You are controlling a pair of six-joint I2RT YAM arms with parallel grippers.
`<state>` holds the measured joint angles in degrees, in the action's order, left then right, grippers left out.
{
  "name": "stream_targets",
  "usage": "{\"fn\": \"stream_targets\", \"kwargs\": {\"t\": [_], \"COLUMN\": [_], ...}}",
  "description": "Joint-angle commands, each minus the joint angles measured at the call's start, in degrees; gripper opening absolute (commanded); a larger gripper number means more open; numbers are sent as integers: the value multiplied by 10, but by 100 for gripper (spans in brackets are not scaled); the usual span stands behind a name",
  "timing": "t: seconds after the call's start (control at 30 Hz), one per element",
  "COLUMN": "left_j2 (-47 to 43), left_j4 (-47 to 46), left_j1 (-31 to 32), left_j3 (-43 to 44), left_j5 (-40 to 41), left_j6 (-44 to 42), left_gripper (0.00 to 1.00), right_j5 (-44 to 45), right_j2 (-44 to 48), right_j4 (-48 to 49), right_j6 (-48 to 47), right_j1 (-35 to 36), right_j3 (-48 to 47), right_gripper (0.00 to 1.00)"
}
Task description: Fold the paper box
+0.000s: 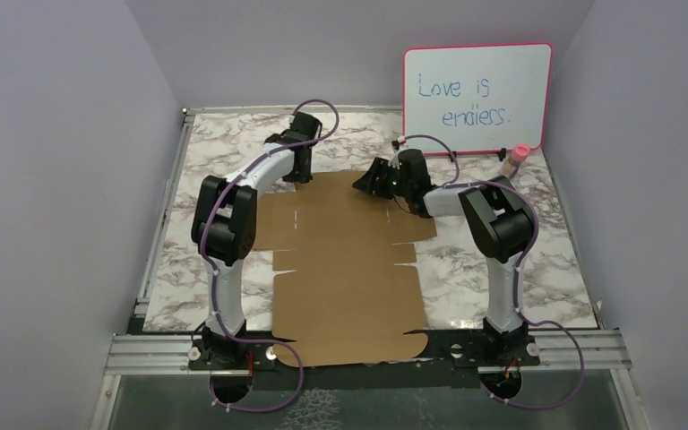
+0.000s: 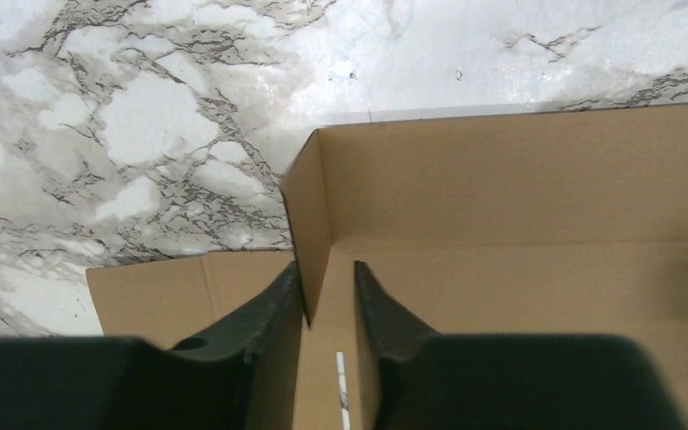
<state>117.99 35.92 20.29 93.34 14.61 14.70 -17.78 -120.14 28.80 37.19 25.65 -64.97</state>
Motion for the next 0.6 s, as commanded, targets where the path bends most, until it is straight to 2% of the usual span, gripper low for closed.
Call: {"fn": "stream_targets", "kwargs": {"t": [0.0,0.23,0.57], "left_j2": [-50,-137,-289], "left_j4": [8,-15,-88], "left_j1": [-13,-64,-185], "left_j3": [9,-71,-283], "left_j5": [-12,-97,-274], "left_j6": [-7,21,47], "left_gripper": [37,59,69], "right_j5": [16,-18,-104], "right_j2": [19,49,81], "right_j4": [-37,-42,-33], "right_j6": [-16,-26,-27], "right_j1": [7,5,5], "right_j3": [10,4,34], "right_gripper": [59,60,60]}}
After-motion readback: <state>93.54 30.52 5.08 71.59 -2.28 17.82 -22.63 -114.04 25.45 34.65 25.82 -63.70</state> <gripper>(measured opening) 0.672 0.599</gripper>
